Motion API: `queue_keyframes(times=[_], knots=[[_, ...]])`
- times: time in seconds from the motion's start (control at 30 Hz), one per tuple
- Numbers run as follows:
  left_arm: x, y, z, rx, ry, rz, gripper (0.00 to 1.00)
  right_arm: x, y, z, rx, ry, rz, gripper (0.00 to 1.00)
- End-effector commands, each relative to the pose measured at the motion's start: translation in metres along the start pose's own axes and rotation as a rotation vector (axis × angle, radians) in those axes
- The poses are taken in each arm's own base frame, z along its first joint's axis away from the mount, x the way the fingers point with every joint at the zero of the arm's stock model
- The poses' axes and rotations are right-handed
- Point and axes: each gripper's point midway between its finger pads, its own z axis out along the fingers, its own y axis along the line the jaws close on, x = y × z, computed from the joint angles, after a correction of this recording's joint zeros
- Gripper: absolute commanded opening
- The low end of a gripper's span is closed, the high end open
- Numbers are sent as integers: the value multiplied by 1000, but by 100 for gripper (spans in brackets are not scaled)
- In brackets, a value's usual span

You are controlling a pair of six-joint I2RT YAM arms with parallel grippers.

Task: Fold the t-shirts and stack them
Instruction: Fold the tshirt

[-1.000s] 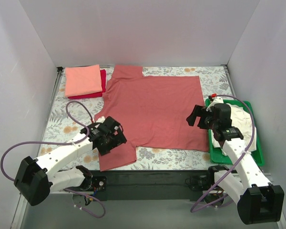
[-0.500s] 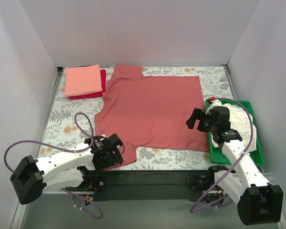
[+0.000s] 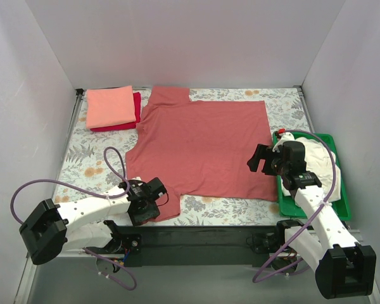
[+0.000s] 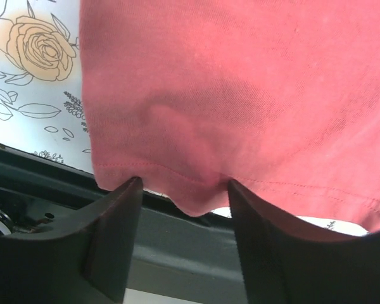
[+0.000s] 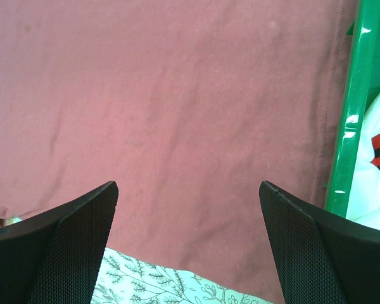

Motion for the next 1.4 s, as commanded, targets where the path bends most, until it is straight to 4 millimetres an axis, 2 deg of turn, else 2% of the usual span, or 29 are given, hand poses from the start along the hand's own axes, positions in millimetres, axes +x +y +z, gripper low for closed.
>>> queue_keyframes(times=[0.0, 0.03, 0.13, 0.17, 0.23, 0.27, 0.33, 0.5, 0.53, 0.6, 0.63, 0.73, 0.77, 0.93, 1.07, 1.2, 1.37], knots=[[-8, -8, 8, -22, -46, -363, 50, -2, 2, 1, -16, -16, -17, 98], [-7, -9, 8, -18, -43, -370, 41, -2, 3, 1, -18, -16, -15, 98], [-7, -7, 9, -9, -42, -374, 31, 1, 3, -1, -19, -10, -8, 98], [-7, -6, 8, -7, -42, -373, 24, 1, 3, -3, -20, -13, -4, 98], [-7, -8, 6, 0, -42, -375, 16, 7, 2, -4, -18, -1, 1, 98], [-8, -9, 5, 5, -44, -370, 8, 13, 1, -5, -14, 19, 4, 98], [-10, -12, 2, 10, -46, -365, 0, 18, 0, -9, -7, 38, 1, 98], [-13, -11, -8, 11, -53, -347, 0, 53, -8, -21, 46, 130, 30, 98], [-14, -11, -10, 16, -57, -349, 0, 68, -4, -21, 40, 161, 55, 98], [-16, -10, -13, 26, -63, -354, 0, 81, 6, -24, -3, 170, 65, 98], [-16, -11, -13, 32, -65, -354, 0, 91, 19, -26, -38, 192, 78, 98], [-20, -15, -17, 67, -75, -351, 0, 116, 21, -25, -22, 229, 87, 98], [-21, -17, -18, 75, -78, -350, 0, 127, 16, -23, 7, 242, 139, 98], [-26, -24, -23, 110, -96, -326, 0, 129, 12, -17, 26, 174, 230, 98], [-29, -28, -24, 130, -108, -312, 0, 130, -1, -14, 96, 145, 252, 98], [-33, -31, -28, 140, -123, -315, 0, 136, -1, -16, 110, 190, 260, 98], [-37, -32, -30, 156, -141, -315, 0, 120, -4, -26, 152, 160, 253, 98]])
